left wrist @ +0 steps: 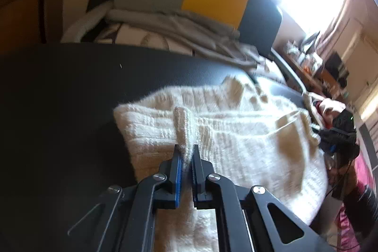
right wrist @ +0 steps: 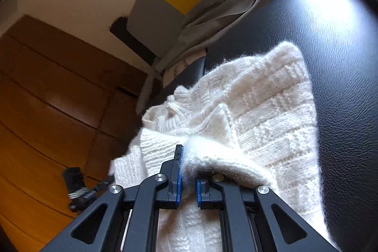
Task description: Fold clothes
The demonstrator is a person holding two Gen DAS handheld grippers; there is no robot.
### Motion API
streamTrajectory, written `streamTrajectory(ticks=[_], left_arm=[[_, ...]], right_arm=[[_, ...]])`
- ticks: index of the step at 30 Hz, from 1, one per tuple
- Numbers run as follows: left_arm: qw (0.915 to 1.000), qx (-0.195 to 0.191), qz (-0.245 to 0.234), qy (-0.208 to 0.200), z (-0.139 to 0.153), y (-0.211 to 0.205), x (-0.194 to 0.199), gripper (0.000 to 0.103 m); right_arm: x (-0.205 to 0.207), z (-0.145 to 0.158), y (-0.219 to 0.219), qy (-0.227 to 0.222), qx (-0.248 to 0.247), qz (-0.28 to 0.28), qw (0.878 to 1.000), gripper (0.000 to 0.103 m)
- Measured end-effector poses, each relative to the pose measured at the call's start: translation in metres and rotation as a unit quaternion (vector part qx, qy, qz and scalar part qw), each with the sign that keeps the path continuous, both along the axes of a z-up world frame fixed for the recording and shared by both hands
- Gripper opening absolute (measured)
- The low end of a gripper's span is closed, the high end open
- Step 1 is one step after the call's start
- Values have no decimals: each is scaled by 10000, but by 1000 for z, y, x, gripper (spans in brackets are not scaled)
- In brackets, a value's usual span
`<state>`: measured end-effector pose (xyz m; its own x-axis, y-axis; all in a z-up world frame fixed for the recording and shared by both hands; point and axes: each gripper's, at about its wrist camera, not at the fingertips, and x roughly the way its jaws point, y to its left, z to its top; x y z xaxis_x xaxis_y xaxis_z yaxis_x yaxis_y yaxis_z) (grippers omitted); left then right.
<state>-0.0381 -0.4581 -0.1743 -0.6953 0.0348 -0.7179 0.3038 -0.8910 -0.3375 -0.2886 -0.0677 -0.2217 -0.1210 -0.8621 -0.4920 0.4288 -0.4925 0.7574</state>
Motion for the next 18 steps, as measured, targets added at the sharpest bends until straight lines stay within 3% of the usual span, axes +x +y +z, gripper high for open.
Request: streamTrajectory(ticks=[4,10,14,18], left_arm=[[9977,29,181,648,38,1,25,5],[9898,61,295,1390,81,1,41,5],[9854,92,633,1577,87,-13,36,5],[9836,334,928,1508,71,-37,10,5]], right_arm=[[10,27,-7,320,349,38,9989,14],[19,74,-9,699,22,95,9975,14],[18,94,-12,784,-250,68,9966,14],[-1,98,-14,670,-391,-136,9969,14]])
